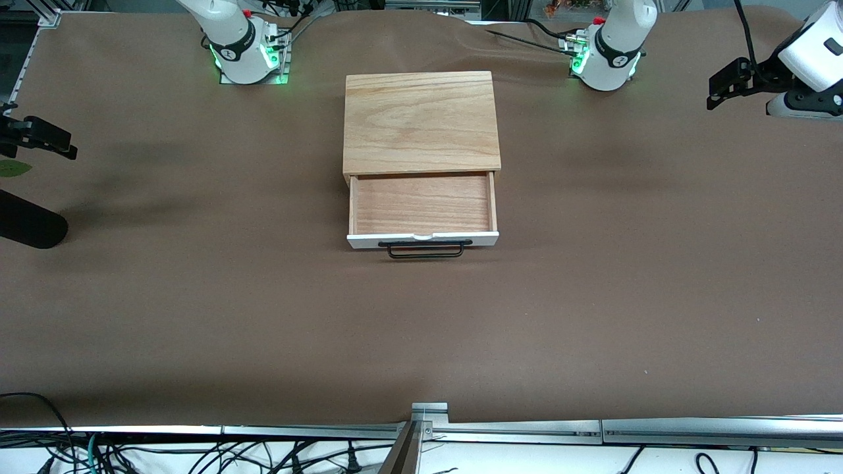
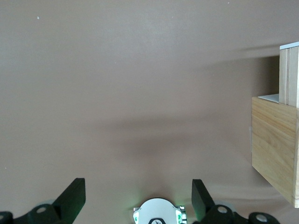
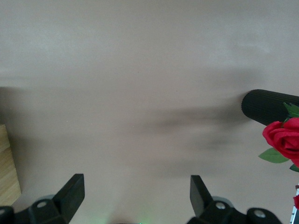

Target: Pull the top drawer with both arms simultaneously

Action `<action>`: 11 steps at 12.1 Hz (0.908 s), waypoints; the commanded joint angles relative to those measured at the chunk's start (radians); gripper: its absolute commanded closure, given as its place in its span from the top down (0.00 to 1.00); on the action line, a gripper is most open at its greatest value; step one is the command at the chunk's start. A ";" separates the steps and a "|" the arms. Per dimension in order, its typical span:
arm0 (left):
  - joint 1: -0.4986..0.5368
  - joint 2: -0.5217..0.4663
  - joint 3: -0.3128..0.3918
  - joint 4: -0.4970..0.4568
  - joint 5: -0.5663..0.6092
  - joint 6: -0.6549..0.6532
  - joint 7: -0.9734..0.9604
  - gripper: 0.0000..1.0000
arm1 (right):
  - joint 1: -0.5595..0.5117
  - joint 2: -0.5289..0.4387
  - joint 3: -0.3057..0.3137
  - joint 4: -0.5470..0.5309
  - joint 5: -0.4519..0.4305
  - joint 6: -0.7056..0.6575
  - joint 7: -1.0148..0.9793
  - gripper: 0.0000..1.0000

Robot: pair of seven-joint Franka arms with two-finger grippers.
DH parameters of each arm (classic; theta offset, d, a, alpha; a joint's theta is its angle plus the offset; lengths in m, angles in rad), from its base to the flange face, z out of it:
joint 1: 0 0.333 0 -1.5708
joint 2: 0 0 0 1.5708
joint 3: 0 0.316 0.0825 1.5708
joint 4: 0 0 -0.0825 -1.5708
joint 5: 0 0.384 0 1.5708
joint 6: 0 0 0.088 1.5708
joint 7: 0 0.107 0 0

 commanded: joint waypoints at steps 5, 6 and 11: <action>-0.008 0.034 0.023 0.047 0.015 -0.022 -0.011 1.00 | -0.019 0.005 0.014 0.022 -0.010 -0.023 -0.016 1.00; -0.007 0.050 0.024 0.049 0.014 -0.022 -0.011 1.00 | -0.021 0.005 0.014 0.022 -0.010 -0.025 -0.016 1.00; -0.007 0.060 0.055 0.049 -0.049 -0.037 -0.037 1.00 | -0.021 0.005 0.014 0.022 -0.010 -0.023 -0.016 1.00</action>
